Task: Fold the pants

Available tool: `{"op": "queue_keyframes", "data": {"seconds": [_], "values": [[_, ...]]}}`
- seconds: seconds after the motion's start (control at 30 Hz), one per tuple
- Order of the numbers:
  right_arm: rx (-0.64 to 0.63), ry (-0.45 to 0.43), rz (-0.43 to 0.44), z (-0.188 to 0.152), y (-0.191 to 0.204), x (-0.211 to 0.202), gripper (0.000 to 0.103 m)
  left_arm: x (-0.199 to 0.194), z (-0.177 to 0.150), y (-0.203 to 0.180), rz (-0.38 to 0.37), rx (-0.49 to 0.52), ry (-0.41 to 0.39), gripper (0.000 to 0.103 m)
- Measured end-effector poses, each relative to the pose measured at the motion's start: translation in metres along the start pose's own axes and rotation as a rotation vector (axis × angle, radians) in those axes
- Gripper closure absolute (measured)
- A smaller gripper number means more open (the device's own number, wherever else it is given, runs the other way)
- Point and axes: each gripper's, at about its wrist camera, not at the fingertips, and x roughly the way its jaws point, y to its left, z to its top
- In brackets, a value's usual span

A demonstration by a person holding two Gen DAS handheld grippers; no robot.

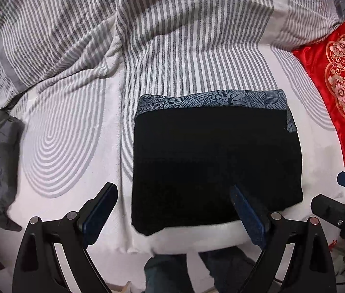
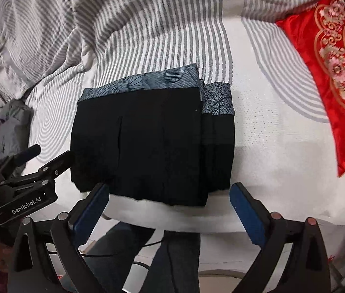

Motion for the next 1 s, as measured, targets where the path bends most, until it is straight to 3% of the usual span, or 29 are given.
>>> {"op": "queue_keyframes", "data": {"seconds": [0.23,0.33,0.53,1.0], "values": [[-0.006,0.008,-0.008,-0.006,0.011,-0.016,0.003,-0.027,-0.009,0.002,0.006,-0.002,0.008,0.008],[-0.003,0.007,-0.026,-0.006,0.013,-0.020,0.003,-0.029,-0.014,-0.002,0.035,0.022,0.026,0.008],[0.020,0.020,-0.053,-0.003,0.015,-0.020,0.003,-0.026,-0.024,-0.007,0.016,0.026,0.070,0.008],[0.003,0.020,-0.062,-0.003,0.021,-0.023,0.003,-0.033,-0.026,-0.002,0.014,-0.015,0.057,0.008]]}}
